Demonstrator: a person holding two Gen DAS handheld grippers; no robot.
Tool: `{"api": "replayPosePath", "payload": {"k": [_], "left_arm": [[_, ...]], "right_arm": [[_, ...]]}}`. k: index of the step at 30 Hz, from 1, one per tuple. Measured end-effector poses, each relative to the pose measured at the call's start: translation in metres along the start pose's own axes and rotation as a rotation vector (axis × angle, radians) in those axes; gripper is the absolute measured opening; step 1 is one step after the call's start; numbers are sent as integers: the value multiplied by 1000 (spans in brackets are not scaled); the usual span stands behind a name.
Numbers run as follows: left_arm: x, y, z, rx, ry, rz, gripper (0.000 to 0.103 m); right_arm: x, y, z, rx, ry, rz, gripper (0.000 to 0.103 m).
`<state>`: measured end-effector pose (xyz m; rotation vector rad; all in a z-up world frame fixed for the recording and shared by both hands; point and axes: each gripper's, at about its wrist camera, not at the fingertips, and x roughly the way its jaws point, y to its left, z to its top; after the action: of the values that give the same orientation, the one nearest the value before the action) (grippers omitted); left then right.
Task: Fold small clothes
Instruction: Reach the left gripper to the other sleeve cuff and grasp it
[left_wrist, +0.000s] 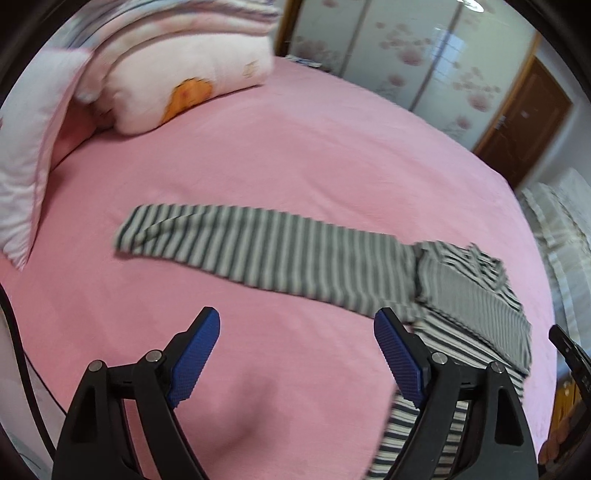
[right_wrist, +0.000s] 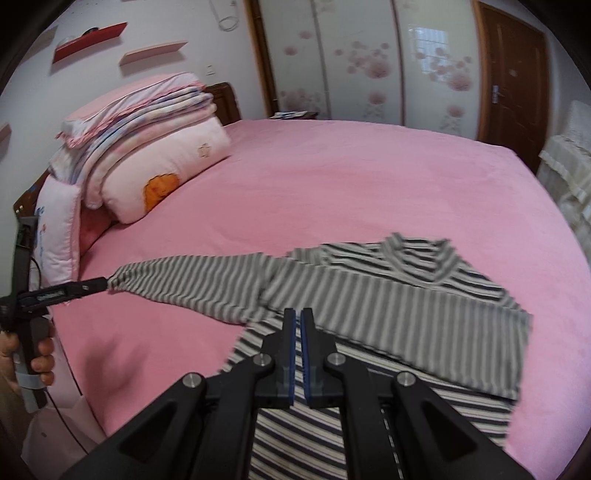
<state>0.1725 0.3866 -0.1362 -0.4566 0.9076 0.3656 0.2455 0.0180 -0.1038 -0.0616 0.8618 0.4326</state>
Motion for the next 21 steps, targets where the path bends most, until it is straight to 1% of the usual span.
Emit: {"api": "replayPosePath", "payload": {"k": [4, 9, 11, 14, 21], "left_arm": [[20, 31, 2, -48, 29, 49, 85], [45, 53, 7, -51, 59, 122, 85], [55, 60, 10, -56, 69, 141, 85], [70, 71, 13, -86, 83, 150, 85], [97, 94, 23, -179, 104, 119, 84]], "right_arm": [[35, 36, 8, -32, 27, 52, 2], [78, 84, 22, -77, 48, 107, 2], [92, 99, 27, -84, 53, 130, 2], [110, 121, 33, -100, 57, 156, 2], [131, 146, 36, -142, 64, 186, 2]]}}
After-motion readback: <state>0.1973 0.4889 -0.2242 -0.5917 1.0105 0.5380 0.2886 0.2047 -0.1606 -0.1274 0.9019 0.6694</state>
